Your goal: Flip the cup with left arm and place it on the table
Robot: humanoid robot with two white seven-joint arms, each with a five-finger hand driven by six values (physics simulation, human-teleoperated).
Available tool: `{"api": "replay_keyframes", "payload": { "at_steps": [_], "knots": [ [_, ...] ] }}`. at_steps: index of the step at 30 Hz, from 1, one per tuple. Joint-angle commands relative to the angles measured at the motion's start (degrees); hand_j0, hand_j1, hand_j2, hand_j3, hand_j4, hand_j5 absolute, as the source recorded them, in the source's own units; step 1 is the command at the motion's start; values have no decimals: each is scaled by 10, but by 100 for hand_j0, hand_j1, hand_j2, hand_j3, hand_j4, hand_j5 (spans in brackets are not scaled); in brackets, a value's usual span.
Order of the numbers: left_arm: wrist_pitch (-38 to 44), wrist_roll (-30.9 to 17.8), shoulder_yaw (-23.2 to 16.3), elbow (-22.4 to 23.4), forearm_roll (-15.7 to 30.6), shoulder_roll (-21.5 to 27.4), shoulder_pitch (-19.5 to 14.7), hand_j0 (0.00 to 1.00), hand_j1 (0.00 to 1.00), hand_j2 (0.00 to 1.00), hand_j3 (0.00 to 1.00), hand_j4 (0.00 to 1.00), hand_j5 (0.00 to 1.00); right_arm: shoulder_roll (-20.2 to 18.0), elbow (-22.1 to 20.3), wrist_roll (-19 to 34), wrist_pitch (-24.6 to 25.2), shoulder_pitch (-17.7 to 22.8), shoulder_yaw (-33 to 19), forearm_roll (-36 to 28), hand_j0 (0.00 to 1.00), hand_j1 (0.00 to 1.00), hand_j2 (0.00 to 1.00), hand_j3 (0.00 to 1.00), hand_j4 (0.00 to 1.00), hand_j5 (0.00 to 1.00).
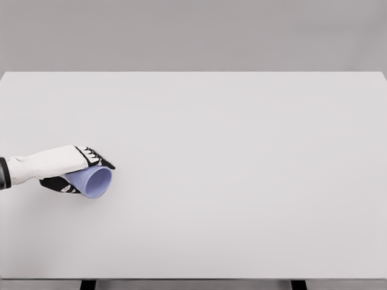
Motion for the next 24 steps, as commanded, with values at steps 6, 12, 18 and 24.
{"api": "replay_keyframes", "payload": {
  "at_steps": [6, 12, 18, 24],
  "knots": [
    [1, -1, 0, -3, 2, -1, -4, 51, 51, 51, 51, 51, 51, 0, 0, 0, 0, 0, 0, 0, 100, 100, 100, 100, 100, 100],
    [1, 5, 0, 0, 48, 0, -20, 52, 52, 52, 52, 52, 52, 0, 0, 0, 0, 0, 0, 0, 100, 100, 100, 100, 100, 100],
    [1, 5, 0, 10, 158, -3, -32, 56, 56, 56, 56, 56, 56, 0, 0, 0, 0, 0, 0, 0, 100, 100, 100, 100, 100, 100],
    [1, 4, 0, 15, 227, -12, -39, 56, 56, 56, 56, 56, 56, 0, 0, 0, 0, 0, 0, 0, 100, 100, 100, 100, 100, 100]
  ]
}}
